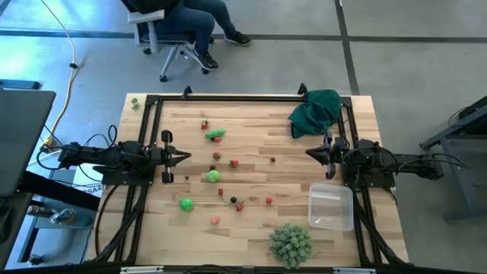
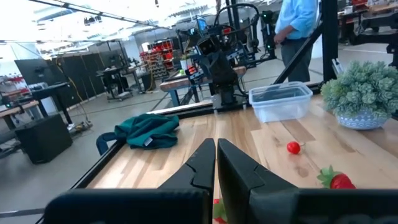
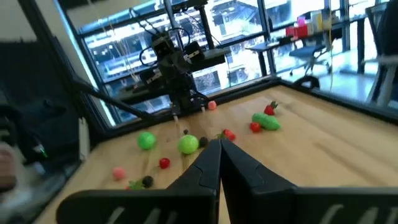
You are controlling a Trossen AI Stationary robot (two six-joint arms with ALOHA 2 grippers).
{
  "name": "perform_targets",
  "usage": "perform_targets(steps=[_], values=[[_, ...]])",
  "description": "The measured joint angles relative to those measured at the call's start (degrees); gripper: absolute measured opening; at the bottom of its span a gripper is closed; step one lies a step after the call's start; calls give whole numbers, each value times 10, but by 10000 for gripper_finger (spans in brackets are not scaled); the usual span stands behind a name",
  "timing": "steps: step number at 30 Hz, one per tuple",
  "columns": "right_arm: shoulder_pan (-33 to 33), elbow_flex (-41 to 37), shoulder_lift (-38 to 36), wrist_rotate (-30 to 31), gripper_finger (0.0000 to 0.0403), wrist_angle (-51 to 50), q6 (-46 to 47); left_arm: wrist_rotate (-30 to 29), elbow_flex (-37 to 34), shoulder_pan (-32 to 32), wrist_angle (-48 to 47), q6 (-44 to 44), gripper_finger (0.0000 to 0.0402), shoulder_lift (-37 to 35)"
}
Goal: Pick and placing Produce into tupperware
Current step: Move the transparent bin to the center of the table
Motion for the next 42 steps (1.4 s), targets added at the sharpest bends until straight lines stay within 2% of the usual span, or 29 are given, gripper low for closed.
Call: perform_targets(steps=[3,13,19,24,27,30,32,35,37,39,42], values=[[0,0,0,0,0,0,48,0,0,0,0,4,10,0],[0,0,0,4,0,20,60,-3,0,0,6,4,10,0],[0,3,0,9,0,112,42,-12,3,0,96,29,10,0],[0,37,0,-9,0,134,1,75,60,0,108,116,10,2],[0,65,0,-22,0,120,-26,41,112,0,52,123,10,20],[0,110,2,-21,0,70,-38,-33,164,0,-41,119,10,56],[0,145,14,7,0,-2,-30,-68,188,1,-87,105,10,86],[0,204,49,81,0,-130,34,-90,204,1,-113,79,10,128],[0,243,83,105,0,-218,93,-95,205,1,-115,66,10,155],[0,277,121,92,0,-288,140,-98,205,1,-118,57,10,178],[3,316,184,28,0,-322,171,-99,205,1,-118,49,10,211]])
